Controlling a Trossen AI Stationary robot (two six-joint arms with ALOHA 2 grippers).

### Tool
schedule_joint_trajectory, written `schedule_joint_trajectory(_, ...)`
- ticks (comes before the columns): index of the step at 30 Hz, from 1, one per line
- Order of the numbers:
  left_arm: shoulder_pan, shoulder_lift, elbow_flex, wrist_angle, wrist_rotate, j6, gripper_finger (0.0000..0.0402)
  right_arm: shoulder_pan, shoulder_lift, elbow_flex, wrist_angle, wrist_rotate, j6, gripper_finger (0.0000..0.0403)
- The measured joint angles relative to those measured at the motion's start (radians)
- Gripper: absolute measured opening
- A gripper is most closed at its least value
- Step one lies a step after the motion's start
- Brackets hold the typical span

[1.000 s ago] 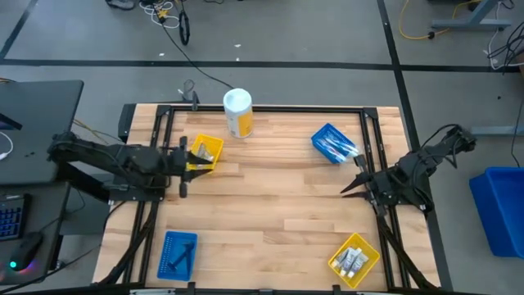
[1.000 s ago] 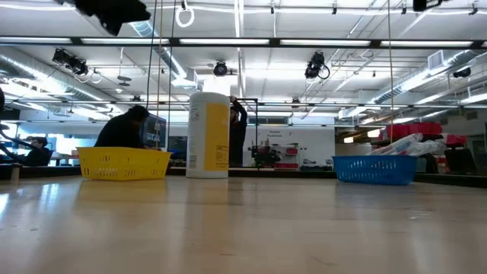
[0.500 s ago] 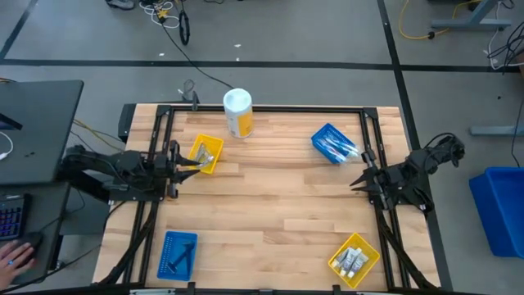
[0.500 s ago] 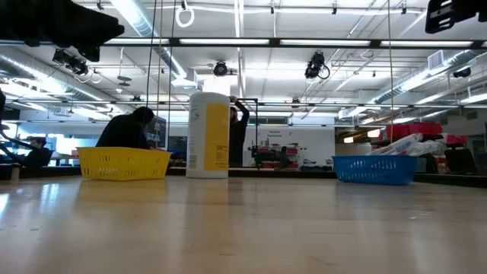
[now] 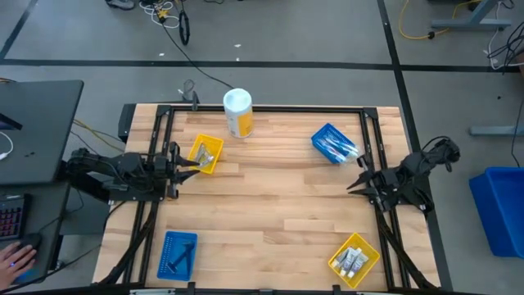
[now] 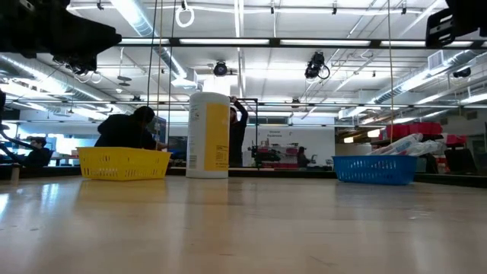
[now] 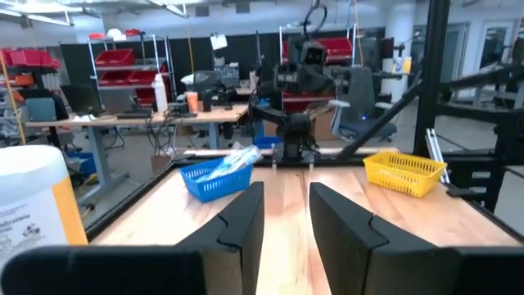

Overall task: Pick & Place Travel size toiletries
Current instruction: Return to Home Position

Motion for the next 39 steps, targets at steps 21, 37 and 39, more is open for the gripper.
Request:
schedule_joint_trajectory(21,0.000,0.002,-0.113,0.120,-0.027,-0.030,0.0110,0.000,0.000,-0.218,0.242,-0.079,0.054,0.0058)
schedule_joint_trajectory(37,0.000,0.003,-0.113,0.095,-0.083,0.010,0.0110,0.000,0.010,-0.264,0.275,-0.078,0.082,0.0060)
schedule_joint_trajectory(39,0.000,0.003,-0.113,0.095,-0.083,0.014,0.0110,0.000,0.011,-0.264,0.275,-0.078,0.081,0.0059)
